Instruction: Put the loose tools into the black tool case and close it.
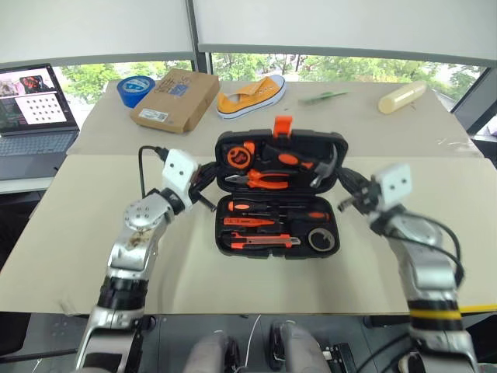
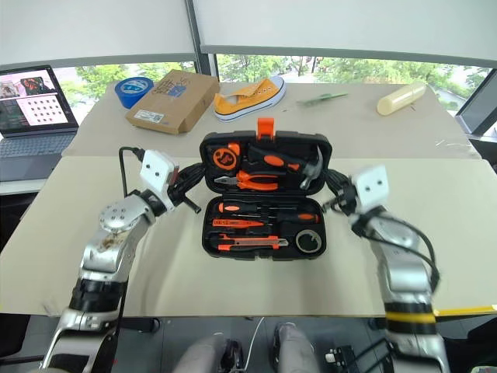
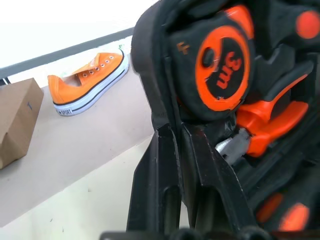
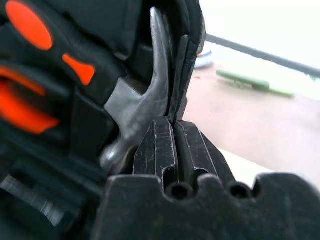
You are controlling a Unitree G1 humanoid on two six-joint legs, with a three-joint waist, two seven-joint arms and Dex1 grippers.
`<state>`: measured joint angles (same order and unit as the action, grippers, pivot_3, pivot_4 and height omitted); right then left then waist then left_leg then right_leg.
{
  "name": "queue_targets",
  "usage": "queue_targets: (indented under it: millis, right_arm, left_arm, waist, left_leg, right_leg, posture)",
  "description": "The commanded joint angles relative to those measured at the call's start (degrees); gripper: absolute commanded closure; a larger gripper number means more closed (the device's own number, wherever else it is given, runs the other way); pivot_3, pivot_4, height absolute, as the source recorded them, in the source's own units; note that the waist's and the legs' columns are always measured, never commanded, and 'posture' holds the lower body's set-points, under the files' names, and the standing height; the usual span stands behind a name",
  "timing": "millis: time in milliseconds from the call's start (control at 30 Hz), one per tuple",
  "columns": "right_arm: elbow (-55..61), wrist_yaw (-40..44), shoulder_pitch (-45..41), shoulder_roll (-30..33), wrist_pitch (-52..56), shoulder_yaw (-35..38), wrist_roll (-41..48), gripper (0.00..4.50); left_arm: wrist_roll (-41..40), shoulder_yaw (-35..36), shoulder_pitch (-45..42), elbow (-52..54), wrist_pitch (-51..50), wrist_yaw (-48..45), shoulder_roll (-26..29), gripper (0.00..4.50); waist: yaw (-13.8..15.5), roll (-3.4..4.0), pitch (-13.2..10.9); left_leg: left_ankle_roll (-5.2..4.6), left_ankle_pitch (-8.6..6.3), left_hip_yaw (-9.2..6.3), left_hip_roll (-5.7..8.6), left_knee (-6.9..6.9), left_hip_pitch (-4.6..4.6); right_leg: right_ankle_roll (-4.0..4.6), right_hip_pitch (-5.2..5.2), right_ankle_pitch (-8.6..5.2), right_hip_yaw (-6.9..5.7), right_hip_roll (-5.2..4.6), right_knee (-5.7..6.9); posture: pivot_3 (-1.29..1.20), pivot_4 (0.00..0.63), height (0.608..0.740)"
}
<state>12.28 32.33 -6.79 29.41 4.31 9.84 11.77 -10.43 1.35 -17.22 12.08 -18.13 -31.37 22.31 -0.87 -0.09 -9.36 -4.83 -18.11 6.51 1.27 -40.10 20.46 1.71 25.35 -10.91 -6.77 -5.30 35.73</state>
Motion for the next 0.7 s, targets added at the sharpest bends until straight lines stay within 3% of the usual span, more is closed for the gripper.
queue_targets:
  millis: [33,100,200,333,433,500,600,700]
  right_arm:
    - [10.79,4.28,11.9,2.69,-3.87,5.82,2.89,3.79]
    - [14.71,5.23,18.46,3.58,-2.59,8.66,4.2,3.2]
    - [20.36,13.19,30.46,8.56,1.8,12.17,8.24,2.22]
    - [23.85,22.3,39.92,14.89,5.8,16.24,13.72,2.2]
    - [22.99,27.29,41.58,17.88,3.59,15.03,12.94,2.2]
    - [21.99,28.55,40.12,18.7,3.05,13.24,12.39,2.71]
    - [19.22,28.4,32.03,20.64,3.12,5.8,8.0,3.59]
    - [17.39,27.84,25.13,20.72,3.56,-0.08,5.28,4.5]
  left_arm:
    - [-2.11,4.74,10.73,8.89,-6.52,1.41,2.47,3.22]
    - [-2.68,6.84,15.59,12.75,-8.48,1.71,3.8,2.52]
    - [-7.1,12.73,20.68,17.05,-14.68,-0.99,7.92,1.52]
    - [-10.58,16.72,22.18,15.07,-16.18,-8.6,16.42,0.09]
    - [-9.02,13.02,17.7,8.4,-13.35,-13.19,21.33,0.09]
    - [-6.91,9.55,13.48,3.72,-9.72,-15.5,23.0,0.02]
    - [-0.53,-0.09,-1.28,-10.86,-0.51,-20.25,22.16,0.62]
    - [4.21,-6.59,-13.31,-24.09,7.17,-22.53,18.59,1.81]
  waist:
    - [0.05,0.01,0.0]
    - [0.25,-0.13,-0.1]
    - [1.41,-0.13,-0.12]
    - [1.78,-0.24,-0.01]
    - [2.26,-0.31,0.06]
    - [2.66,-0.34,0.08]
    - [3.19,-0.51,0.09]
    - [3.41,-0.61,0.09]
  left_leg:
    - [0.01,-0.01,0.02,-0.03,0.19,-0.4]
    - [0.06,-0.06,0.0,-0.06,0.25,-0.49]
    - [0.37,-0.24,0.01,-0.07,0.03,-0.42]
    - [0.42,-0.42,0.01,-0.14,-0.09,-0.53]
    - [0.36,-0.46,0.01,-0.12,-0.1,-0.55]
    - [0.32,-0.48,0.03,-0.1,-0.12,-0.52]
    - [0.31,-0.48,0.05,-0.07,-0.16,-0.51]
    - [0.3,-0.47,0.05,-0.03,-0.32,-0.29]
  right_leg:
    - [-0.04,-0.3,-0.1,0.18,-0.02,-0.02]
    - [-0.11,-0.33,-0.3,0.36,-0.03,-0.17]
    - [-0.45,-0.22,-0.5,0.49,-0.22,0.08]
    - [-0.47,-0.28,-0.52,0.55,-0.23,0.11]
    - [-0.47,-0.3,-0.53,0.56,-0.23,0.11]
    - [-0.47,-0.29,-0.53,0.56,-0.24,0.1]
    - [-0.42,-0.3,-0.5,0.56,-0.23,0.09]
    - [0.05,-0.21,-0.21,0.47,-0.24,0.08]
  posture:
    - [0.0,0.15,0.731]
    - [0.0,0.15,0.731]
    - [0.0,0.15,0.731]
    - [0.0,0.15,0.731]
    - [0.0,0.15,0.731]
    - [0.0,0.15,0.731]
    - [0.0,0.15,0.731]
    - [0.0,0.15,0.731]
